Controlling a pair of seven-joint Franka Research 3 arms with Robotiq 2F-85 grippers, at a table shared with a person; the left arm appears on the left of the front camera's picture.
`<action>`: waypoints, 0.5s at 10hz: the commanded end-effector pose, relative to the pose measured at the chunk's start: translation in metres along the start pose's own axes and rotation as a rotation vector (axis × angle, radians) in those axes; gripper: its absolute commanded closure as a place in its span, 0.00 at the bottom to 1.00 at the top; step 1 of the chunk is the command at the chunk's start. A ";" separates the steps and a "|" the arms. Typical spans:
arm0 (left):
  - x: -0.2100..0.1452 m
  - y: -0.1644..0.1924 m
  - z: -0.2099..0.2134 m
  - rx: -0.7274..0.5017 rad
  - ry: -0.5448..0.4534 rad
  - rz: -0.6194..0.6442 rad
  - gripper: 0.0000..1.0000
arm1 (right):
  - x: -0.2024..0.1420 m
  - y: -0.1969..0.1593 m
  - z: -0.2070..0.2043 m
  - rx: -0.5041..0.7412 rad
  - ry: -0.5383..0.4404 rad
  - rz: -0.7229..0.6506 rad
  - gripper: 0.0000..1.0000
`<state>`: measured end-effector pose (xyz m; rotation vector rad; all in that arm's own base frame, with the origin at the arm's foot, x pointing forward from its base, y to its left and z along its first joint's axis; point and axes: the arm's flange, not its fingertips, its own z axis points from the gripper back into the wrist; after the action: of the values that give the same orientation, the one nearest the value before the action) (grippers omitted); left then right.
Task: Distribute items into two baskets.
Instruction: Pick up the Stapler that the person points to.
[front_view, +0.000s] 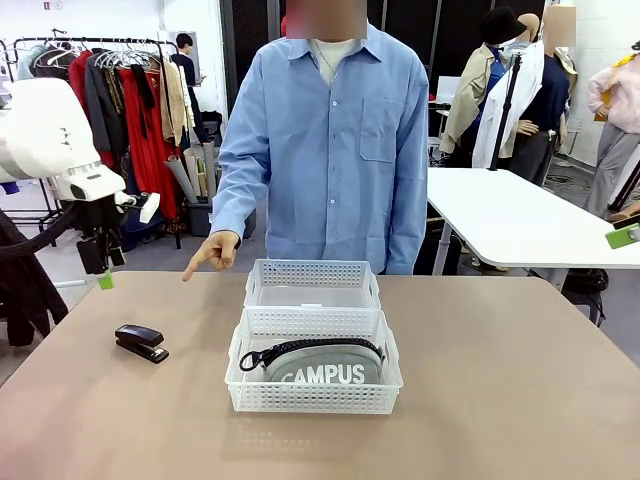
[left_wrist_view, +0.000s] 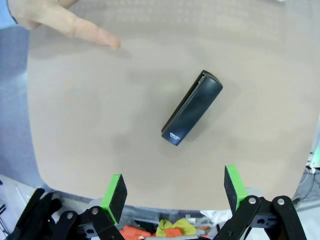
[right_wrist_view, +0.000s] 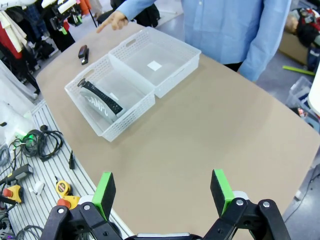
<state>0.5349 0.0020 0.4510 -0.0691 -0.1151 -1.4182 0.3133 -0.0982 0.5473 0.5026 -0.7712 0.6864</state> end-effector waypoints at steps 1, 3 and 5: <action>-0.006 0.007 -0.009 0.022 -0.021 -0.063 0.00 | 0.001 -0.001 0.001 0.010 -0.018 0.008 0.00; 0.000 -0.001 -0.025 0.029 -0.033 -0.131 0.00 | 0.001 -0.001 0.001 0.010 -0.018 0.008 0.00; 0.010 -0.004 -0.039 0.106 -0.047 -0.169 0.00 | 0.001 -0.001 0.001 0.010 -0.018 0.008 0.00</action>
<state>0.5398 -0.0136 0.4219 -0.0133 -0.1721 -1.5475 0.3133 -0.0983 0.5473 0.5025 -0.7713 0.6862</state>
